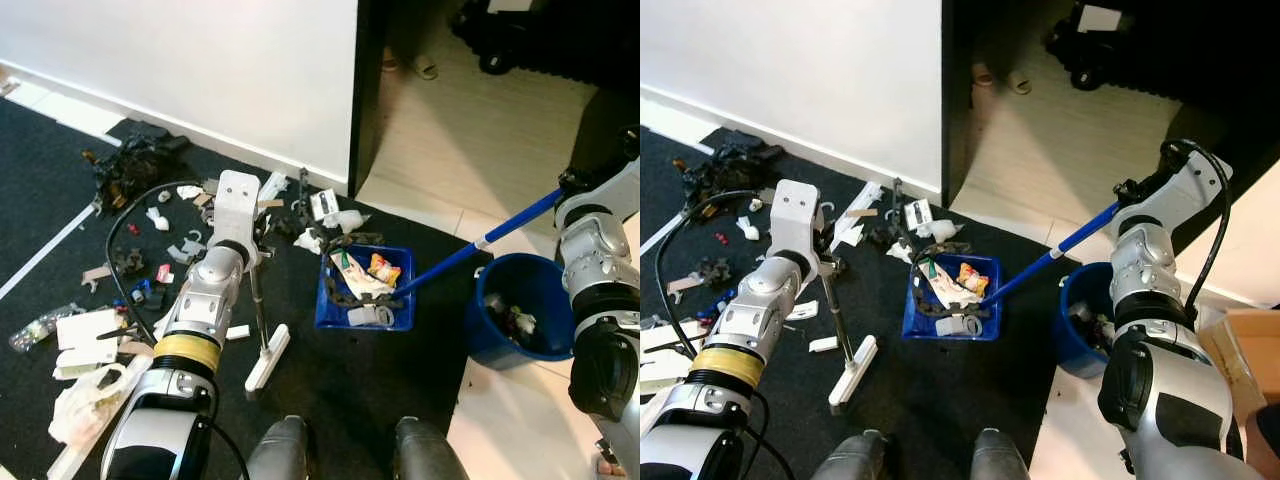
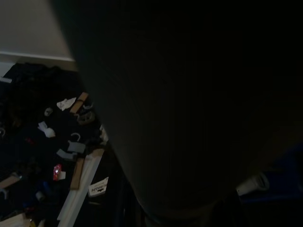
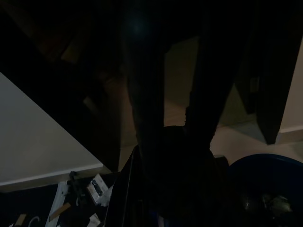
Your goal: Sweep floor
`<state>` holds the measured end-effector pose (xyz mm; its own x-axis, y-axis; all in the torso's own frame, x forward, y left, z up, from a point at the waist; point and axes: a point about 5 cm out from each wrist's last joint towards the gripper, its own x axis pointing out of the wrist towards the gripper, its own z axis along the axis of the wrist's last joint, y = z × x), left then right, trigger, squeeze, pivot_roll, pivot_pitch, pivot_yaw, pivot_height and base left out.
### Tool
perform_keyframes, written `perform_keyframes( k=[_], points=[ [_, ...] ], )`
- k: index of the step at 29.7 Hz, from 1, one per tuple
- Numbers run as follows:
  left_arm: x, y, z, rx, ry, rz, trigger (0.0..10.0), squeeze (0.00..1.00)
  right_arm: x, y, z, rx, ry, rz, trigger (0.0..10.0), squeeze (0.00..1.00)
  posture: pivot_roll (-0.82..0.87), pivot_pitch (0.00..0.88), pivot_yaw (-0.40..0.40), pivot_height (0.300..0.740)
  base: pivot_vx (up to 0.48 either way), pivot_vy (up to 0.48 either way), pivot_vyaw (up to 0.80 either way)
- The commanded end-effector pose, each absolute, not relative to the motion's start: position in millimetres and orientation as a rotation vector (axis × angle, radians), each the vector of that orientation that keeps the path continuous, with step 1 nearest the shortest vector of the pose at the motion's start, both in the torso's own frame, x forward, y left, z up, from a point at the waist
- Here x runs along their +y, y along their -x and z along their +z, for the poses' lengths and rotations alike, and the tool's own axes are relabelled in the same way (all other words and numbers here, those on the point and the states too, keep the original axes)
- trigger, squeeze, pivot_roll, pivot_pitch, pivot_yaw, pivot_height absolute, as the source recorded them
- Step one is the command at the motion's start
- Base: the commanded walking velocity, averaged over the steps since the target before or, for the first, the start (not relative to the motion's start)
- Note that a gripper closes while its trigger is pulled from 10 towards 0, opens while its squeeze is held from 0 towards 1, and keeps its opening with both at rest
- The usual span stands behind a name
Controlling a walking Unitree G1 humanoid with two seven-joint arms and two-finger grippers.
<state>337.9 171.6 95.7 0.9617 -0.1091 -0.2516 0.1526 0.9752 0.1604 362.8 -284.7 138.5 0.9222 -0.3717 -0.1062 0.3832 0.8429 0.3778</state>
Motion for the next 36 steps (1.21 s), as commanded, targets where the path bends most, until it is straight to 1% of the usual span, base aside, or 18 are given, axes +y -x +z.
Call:
perform_keyframes(
  k=[1,19,31,36],
  points=[
    [171.6,-339.3,99.7,0.211,-0.199,-0.122,10.0,0.00,-286.7,-365.6,149.2,-0.016,-0.445,-0.400,10.0,0.00,0.02,0.049,-0.005,0.740,0.000,0.000,-0.80],
    [175.3,-341.7,105.0,0.174,-0.199,-0.083,10.0,0.00,-285.8,-367.2,152.1,-0.025,-0.447,-0.391,10.0,0.00,0.02,0.040,-0.006,0.740,0.000,0.000,-0.80],
    [182.5,-340.3,103.8,0.174,-0.251,-0.048,10.0,0.00,-281.9,-368.1,150.3,-0.016,-0.451,-0.378,10.0,0.00,0.02,0.036,-0.008,0.740,0.000,0.000,-0.80],
    [191.0,-340.9,103.8,0.177,-0.297,-0.013,10.0,0.00,-275.1,-368.5,144.1,0.017,-0.442,-0.357,10.0,0.00,0.02,0.039,-0.008,0.740,0.000,0.000,-0.80]
  ],
)
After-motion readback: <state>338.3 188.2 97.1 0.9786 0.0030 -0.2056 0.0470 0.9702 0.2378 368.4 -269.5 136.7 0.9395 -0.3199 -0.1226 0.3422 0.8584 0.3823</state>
